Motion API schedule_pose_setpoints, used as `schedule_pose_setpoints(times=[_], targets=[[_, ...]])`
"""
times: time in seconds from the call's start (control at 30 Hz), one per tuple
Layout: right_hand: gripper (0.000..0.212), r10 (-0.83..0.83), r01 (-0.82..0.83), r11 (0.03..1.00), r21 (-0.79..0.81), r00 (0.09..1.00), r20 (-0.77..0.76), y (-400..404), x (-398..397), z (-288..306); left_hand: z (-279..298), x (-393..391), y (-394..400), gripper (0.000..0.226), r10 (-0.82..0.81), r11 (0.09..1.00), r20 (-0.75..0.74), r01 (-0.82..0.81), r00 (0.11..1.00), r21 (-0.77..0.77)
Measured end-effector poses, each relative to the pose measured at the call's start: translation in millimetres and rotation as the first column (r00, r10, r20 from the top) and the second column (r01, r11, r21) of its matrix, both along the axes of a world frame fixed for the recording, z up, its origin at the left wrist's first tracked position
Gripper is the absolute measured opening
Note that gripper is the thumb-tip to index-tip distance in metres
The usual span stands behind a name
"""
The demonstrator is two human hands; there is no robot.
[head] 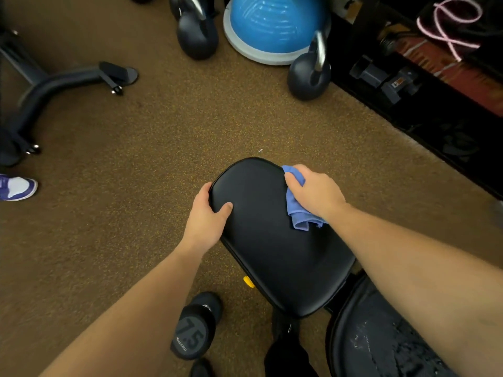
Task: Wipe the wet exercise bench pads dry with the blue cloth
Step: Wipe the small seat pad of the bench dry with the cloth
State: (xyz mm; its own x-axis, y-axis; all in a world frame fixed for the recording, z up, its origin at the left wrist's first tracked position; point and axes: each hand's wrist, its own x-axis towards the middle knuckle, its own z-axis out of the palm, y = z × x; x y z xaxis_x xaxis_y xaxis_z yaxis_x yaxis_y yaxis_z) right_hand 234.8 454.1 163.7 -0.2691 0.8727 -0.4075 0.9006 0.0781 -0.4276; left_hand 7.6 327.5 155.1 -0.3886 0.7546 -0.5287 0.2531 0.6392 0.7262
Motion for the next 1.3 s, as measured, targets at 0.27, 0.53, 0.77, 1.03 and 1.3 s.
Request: schedule_pose_setpoints(times=[0.27,0.53,0.77,1.03,1.3], targets=[[0.041,-0.224,0.204,0.956,0.211,0.972,0.075,-50,66,-16,13,-2,-9,0.081,-0.164,0.986,-0.108,0.163,0.981,-0.014],[0.064,-0.743,0.776,0.627,0.071,0.623,-0.246,-142,48,-19,27,29,-32,0.075,-0.437,0.859,-0.359,0.501,0.825,0.104],[0.075,-0.777,0.812,0.563,0.155,0.584,-0.236,-207,8,-25,33,52,-67,0.069,-0.583,0.753,-0.336,0.647,0.74,0.12],[0.066,-0.409,0.314,0.864,0.394,0.894,0.184,-276,-45,-37,30,45,-89,0.066,-0.654,0.692,-0.345,0.717,0.673,0.086],[0.049,-0.253,0.364,0.901,0.236,0.884,-0.394,-281,24,8,43,100,-83,0.05,-0.681,0.622,-0.424,0.777,0.598,0.096]])
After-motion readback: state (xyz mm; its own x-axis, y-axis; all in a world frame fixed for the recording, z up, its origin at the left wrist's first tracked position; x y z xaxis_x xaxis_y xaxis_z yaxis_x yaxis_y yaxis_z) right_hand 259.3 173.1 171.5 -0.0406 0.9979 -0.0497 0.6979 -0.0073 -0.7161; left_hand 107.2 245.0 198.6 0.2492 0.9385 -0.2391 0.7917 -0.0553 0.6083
